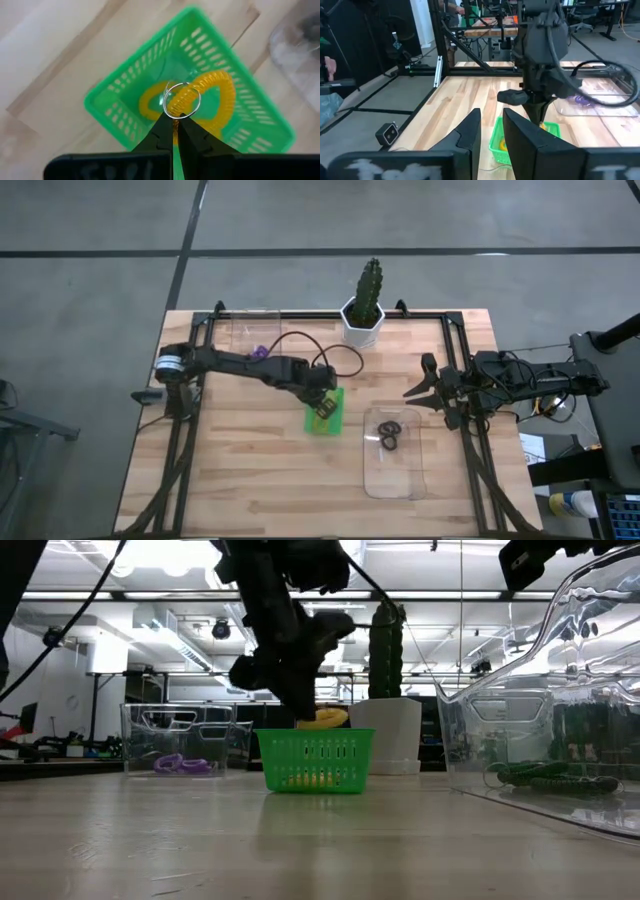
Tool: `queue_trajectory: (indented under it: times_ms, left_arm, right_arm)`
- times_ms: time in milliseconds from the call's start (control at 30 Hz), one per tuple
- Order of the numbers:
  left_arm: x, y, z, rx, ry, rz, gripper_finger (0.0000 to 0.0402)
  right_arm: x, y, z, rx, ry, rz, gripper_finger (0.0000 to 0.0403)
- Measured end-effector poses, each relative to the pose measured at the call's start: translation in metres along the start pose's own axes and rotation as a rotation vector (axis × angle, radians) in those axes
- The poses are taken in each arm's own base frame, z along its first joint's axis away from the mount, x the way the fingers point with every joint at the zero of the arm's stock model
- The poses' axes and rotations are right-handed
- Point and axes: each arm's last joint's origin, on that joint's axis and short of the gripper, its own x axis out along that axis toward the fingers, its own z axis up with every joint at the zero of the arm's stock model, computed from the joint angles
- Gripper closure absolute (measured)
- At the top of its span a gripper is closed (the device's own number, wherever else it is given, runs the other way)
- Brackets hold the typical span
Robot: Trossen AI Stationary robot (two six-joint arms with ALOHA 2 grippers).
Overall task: Sort spring keychains
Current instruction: Put the yellow orange keychain into the green bin
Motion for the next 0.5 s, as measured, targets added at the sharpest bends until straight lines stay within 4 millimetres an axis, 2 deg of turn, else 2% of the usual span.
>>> queue_trajectory:
  times_ms: [233,500]
  left_arm:
    - [0.0065,0.0022,-0.0049,-0.014,0.017,-0.012,0.0395]
    - [0.0096,0.0028,-0.0036,-0.03,-0.002,-0.026,0.0395]
  right_arm:
    - [0.0,0.0,0.0,0.001,0.0,0.0,0.0319]
    - [0.0,0.0,0.0001,0.006,-0.001,0.0,0.0331]
